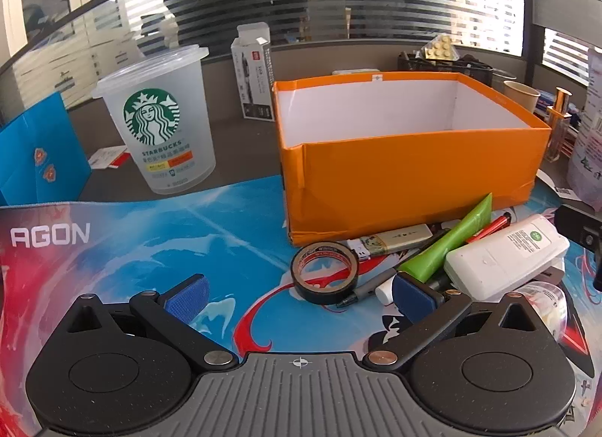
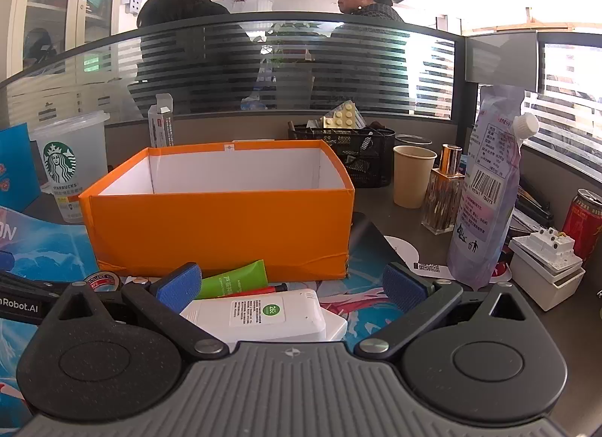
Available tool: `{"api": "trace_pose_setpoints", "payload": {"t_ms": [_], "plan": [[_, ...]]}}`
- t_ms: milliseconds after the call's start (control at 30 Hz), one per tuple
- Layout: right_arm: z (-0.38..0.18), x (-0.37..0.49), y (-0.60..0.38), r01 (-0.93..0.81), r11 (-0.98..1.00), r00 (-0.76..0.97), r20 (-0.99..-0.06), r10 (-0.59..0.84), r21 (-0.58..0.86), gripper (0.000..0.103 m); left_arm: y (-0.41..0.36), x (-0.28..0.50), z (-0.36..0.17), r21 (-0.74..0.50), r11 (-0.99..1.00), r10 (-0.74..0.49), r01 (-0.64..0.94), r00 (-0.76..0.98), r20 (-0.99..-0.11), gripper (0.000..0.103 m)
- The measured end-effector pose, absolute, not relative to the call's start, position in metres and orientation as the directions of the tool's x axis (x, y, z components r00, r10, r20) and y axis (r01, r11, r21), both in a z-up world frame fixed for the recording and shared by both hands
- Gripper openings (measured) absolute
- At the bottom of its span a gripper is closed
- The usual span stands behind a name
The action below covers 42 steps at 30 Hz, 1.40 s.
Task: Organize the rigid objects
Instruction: 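Grasp the clear pink-labelled jar with the left gripper while the right gripper grasps the white box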
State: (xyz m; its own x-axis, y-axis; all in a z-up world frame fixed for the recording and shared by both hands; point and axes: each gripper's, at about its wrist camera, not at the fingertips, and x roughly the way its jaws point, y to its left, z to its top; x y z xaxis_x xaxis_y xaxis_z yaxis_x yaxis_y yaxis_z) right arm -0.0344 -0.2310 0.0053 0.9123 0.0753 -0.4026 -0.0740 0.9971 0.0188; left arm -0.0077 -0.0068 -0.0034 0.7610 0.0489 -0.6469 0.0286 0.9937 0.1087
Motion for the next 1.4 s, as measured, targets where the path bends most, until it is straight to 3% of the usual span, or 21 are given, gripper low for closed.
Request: {"api": "trace_pose_setpoints", "payload": {"t_ms": [433, 767, 1000, 1400], "plan": [[0.011, -0.038, -0.242, -0.082, 0.996, 0.923, -0.381, 0.061, -0.039, 0.103, -0.01, -0.029, -0.002, 0.105, 0.99, -0.013, 0.099, 0.783, -0.622, 0.103], [-0.004, -0.037, -0.275, -0.093, 0.995, 0.88, -0.465, 0.095, 0.028, 0.103, -0.041, -0.053, -0.007, 0.092, 0.961, -0.153, 0.262, 0.775, -0.613, 0.103], [-0.007, -0.036, -0.278, -0.097, 0.995, 0.878, -0.47, 0.087, 0.003, 0.103, -0.067, -0.064, -0.013, 0.065, 0.932, -0.251, 0.356, 0.766, -0.592, 0.103], [-0.006, -0.03, -0.279, -0.121, 0.991, 0.89, -0.449, 0.083, -0.055, 0.103, -0.108, -0.059, -0.032, 0.053, 0.957, -0.205, 0.285, 0.794, -0.573, 0.103]]}}
